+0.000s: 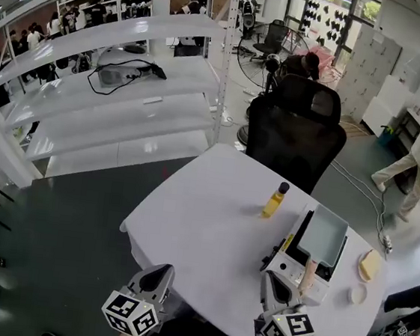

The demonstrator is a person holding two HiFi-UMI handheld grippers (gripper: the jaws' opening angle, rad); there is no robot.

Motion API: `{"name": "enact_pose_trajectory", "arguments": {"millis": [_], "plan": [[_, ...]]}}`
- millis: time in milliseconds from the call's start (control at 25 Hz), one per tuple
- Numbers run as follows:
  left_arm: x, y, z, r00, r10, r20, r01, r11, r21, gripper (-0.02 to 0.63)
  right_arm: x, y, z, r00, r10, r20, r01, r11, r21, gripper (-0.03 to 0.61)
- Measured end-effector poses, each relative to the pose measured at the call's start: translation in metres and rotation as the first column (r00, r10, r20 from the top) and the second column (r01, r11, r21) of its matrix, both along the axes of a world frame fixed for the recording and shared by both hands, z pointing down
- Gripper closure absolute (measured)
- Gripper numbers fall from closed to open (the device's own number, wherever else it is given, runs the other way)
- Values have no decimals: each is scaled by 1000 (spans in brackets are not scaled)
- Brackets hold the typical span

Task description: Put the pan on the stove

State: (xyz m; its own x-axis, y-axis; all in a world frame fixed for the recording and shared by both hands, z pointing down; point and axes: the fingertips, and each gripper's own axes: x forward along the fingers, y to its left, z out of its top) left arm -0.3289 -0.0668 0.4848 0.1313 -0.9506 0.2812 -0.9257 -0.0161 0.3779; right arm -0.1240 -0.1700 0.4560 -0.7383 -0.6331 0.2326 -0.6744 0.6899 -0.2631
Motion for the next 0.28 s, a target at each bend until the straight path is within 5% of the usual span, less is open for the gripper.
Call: {"name": "enact_pose_trajectory", "arguments": {"millis": [280], "plan": [[-13, 2, 6, 1000, -3, -6, 3, 1000, -3, 604, -6, 4, -2, 1000, 22, 0, -22, 1000, 14, 578]]}}
